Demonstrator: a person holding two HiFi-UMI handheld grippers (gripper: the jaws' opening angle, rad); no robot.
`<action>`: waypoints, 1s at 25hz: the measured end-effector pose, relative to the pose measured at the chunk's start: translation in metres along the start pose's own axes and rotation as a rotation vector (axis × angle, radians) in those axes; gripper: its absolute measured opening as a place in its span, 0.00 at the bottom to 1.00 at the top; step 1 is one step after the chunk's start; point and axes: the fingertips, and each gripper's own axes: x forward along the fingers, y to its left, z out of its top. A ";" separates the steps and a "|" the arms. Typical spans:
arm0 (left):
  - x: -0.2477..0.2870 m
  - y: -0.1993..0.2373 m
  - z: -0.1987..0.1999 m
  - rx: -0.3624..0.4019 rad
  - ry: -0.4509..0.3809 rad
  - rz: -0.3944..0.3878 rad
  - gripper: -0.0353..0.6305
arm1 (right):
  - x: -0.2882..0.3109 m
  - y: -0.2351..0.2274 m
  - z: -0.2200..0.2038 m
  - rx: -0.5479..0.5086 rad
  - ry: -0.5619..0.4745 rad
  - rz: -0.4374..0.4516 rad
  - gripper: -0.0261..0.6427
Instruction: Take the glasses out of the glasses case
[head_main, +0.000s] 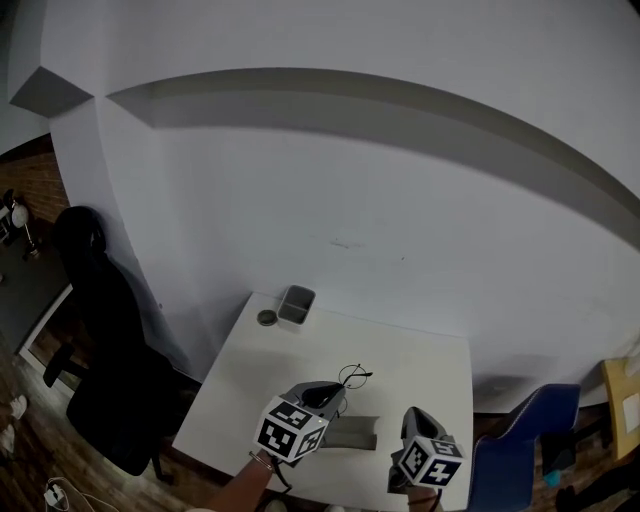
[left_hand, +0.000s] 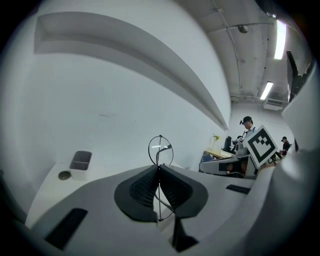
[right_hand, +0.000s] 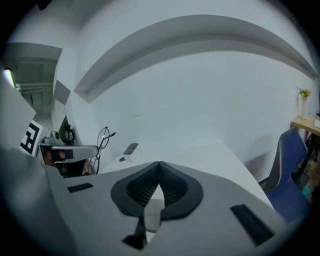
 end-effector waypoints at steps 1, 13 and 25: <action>-0.003 0.003 0.004 -0.009 -0.022 0.021 0.09 | 0.002 0.003 0.003 -0.006 -0.004 0.009 0.09; -0.036 0.029 0.035 -0.057 -0.265 0.272 0.09 | 0.019 0.034 0.033 -0.075 -0.041 0.073 0.09; -0.041 0.029 0.026 -0.045 -0.263 0.334 0.09 | 0.017 0.044 0.033 -0.091 -0.046 0.036 0.09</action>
